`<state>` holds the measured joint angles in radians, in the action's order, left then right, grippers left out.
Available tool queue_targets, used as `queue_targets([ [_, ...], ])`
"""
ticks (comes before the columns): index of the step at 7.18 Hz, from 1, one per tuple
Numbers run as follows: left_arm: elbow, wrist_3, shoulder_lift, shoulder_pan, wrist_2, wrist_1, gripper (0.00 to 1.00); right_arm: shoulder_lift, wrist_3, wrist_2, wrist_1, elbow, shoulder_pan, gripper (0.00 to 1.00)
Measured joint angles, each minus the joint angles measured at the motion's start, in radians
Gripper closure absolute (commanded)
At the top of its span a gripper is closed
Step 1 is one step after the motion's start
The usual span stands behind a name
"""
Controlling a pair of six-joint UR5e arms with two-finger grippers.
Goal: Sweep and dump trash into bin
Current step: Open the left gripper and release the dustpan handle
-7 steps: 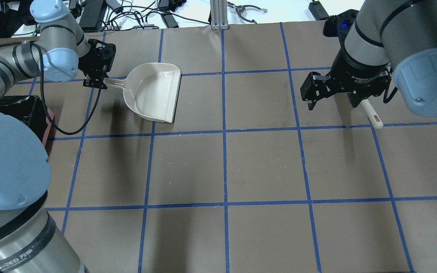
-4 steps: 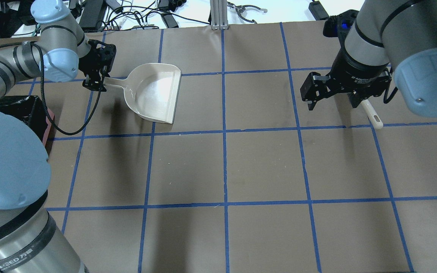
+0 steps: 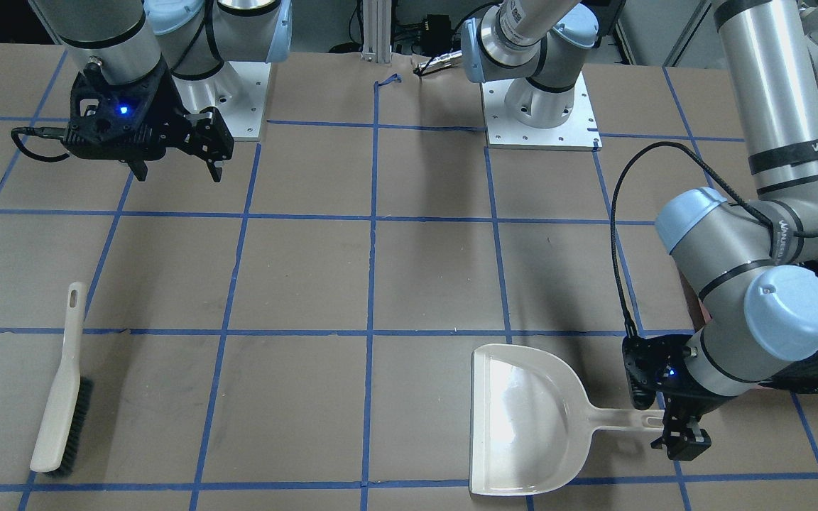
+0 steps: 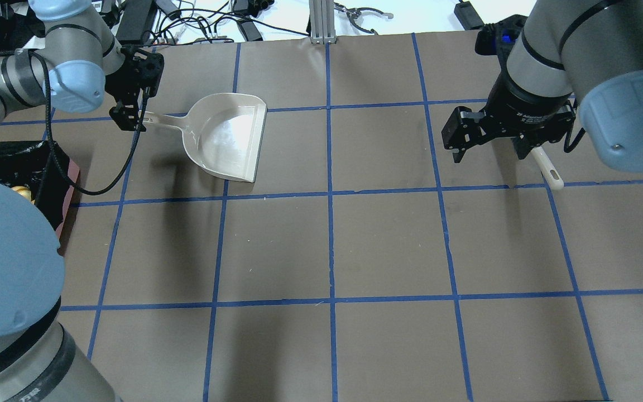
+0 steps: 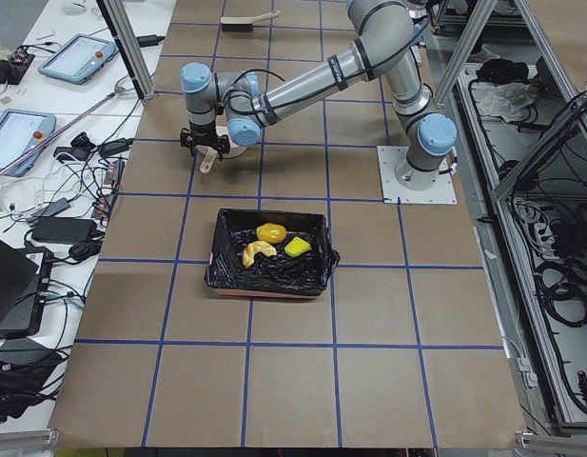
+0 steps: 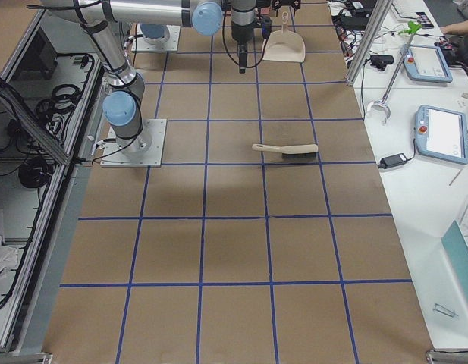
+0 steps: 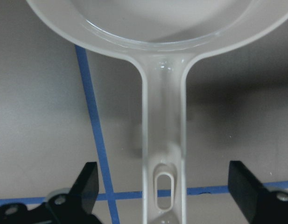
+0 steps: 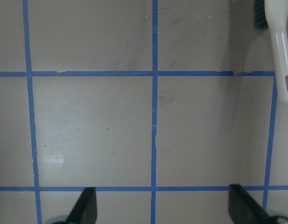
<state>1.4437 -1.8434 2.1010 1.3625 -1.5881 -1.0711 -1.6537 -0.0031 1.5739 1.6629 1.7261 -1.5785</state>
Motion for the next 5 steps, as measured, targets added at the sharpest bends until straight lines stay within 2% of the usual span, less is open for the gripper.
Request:
queue_targets([
  [3, 0.003, 0.415, -0.132, 0.043, -0.001, -0.104, 0.0, 0.0, 0.0, 0.0, 0.0, 0.0, 0.0, 0.0],
  [5, 0.058, 0.74, -0.226, 0.084, -0.004, -0.165, 0.0, 0.0, 0.0, 0.0, 0.0, 0.0, 0.0, 0.0],
])
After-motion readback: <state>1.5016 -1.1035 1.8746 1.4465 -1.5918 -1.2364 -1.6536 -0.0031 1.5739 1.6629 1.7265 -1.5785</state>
